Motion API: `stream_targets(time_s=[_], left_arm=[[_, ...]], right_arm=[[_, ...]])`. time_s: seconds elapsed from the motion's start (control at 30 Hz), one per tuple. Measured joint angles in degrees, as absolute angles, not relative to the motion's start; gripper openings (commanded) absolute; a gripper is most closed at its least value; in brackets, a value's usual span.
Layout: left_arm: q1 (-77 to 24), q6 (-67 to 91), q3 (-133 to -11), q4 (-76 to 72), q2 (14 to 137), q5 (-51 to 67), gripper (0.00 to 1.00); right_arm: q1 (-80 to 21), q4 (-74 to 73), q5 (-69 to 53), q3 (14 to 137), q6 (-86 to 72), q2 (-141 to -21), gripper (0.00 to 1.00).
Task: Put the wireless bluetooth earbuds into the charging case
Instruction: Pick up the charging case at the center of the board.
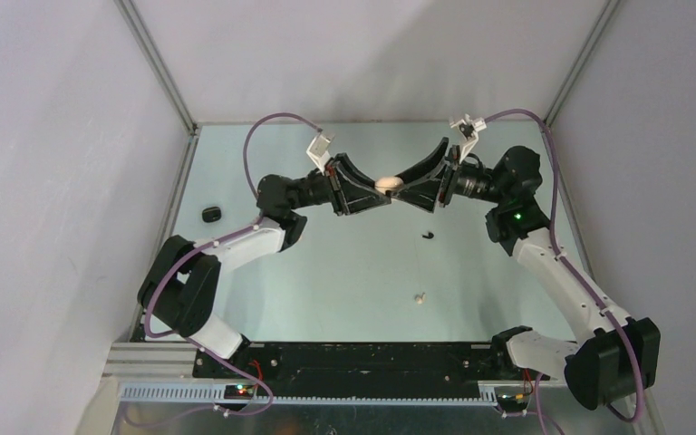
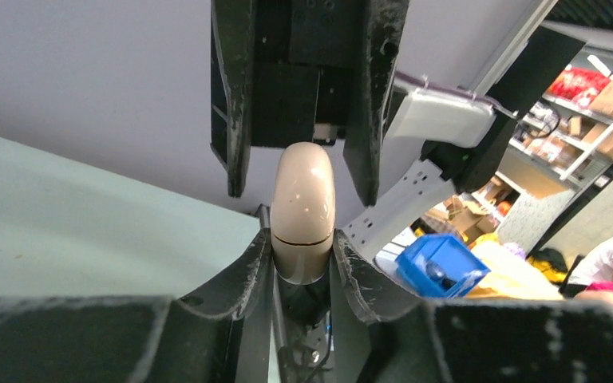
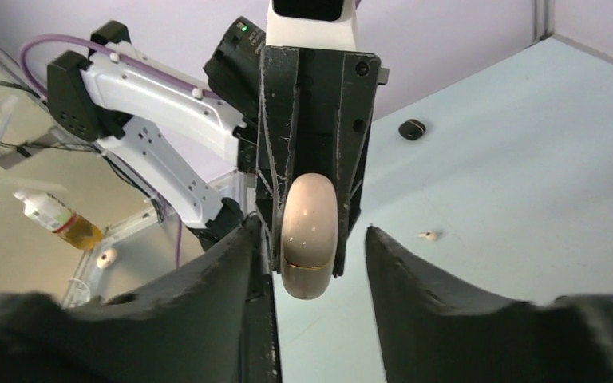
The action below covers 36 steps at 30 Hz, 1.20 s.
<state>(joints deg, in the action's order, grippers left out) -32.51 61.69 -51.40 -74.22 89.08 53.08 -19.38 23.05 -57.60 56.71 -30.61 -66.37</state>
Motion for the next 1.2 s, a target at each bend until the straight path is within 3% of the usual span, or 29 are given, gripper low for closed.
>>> stream_targets(time_s=[0.07,0.2,0.3,0.5,0.73,0.93,1.2], left_arm=[[-32.51,59.81,-51.62,-72.40,89.08,54.74,0.04],[-32.38,52.69,-52.71,-64.93,88.86,59.24,0.05],[-32.03,40.10,-54.63,-50.76,87.64,63.00,0.05],[-32.69,-7.97,-68.40,2.98,86.19,60.34,0.04],[-34.20,-33.47,-69.41,30.00,84.62,55.83,0.04],[-35.24,-44.10,-70.30,41.25,83.96,54.17,0.04],[-36.75,-47.22,-70.30,44.31,83.46,53.93,0.04]], right_arm=[[-18.55,21.32,-58.35,56.77,-29.08,-65.84,0.78],[-16.43,11.00,-59.51,59.94,-21.67,-64.40,0.86],[-15.77,0.38,-58.92,64.12,-12.21,-62.76,0.84],[-17.52,-14.87,-54.72,67.24,2.37,-60.16,0.80],[-24.08,-27.38,-48.23,67.31,11.35,-68.12,0.73],[-27.49,-32.56,-48.07,67.18,14.74,-72.42,0.68],[-30.68,-29.21,-49.15,61.36,14.26,-71.99,0.64]])
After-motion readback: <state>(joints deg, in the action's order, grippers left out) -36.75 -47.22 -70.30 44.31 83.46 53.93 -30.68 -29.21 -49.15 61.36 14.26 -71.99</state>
